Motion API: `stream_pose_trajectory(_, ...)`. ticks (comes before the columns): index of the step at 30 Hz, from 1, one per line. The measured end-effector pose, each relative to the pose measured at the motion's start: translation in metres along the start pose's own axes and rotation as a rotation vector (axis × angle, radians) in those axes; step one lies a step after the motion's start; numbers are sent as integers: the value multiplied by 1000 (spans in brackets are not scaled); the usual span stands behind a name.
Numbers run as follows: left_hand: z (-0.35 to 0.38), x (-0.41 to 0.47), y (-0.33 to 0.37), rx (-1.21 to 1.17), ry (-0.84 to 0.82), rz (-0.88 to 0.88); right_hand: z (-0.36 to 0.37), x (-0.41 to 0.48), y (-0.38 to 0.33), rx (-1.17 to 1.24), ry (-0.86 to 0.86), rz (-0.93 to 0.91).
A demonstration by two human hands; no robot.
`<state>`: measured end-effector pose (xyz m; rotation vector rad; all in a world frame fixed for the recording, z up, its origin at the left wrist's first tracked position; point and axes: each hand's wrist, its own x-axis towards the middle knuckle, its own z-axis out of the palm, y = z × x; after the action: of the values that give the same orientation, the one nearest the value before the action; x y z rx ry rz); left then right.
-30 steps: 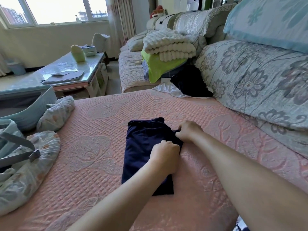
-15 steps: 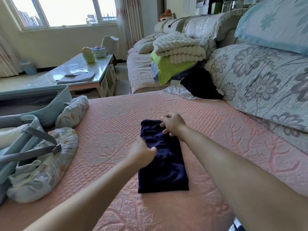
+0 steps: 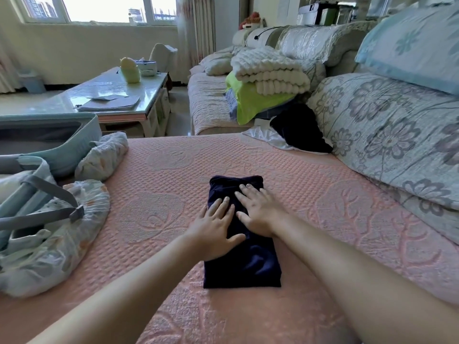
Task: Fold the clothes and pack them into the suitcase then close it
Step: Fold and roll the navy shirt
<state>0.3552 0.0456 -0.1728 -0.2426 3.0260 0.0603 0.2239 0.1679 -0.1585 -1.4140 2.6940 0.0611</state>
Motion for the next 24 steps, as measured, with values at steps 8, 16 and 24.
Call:
stream_pose_trajectory(8,11,-44,0,24,84,185,13,-44,-9,11,-44,-84)
stream_pose_trajectory(16,13,-84,-6,89,32,367,14,-109,-20,75,-50,-293)
stream_pose_trajectory(24,4,-90,-1,167,95,395,18,-133,-12,39,-21,-336)
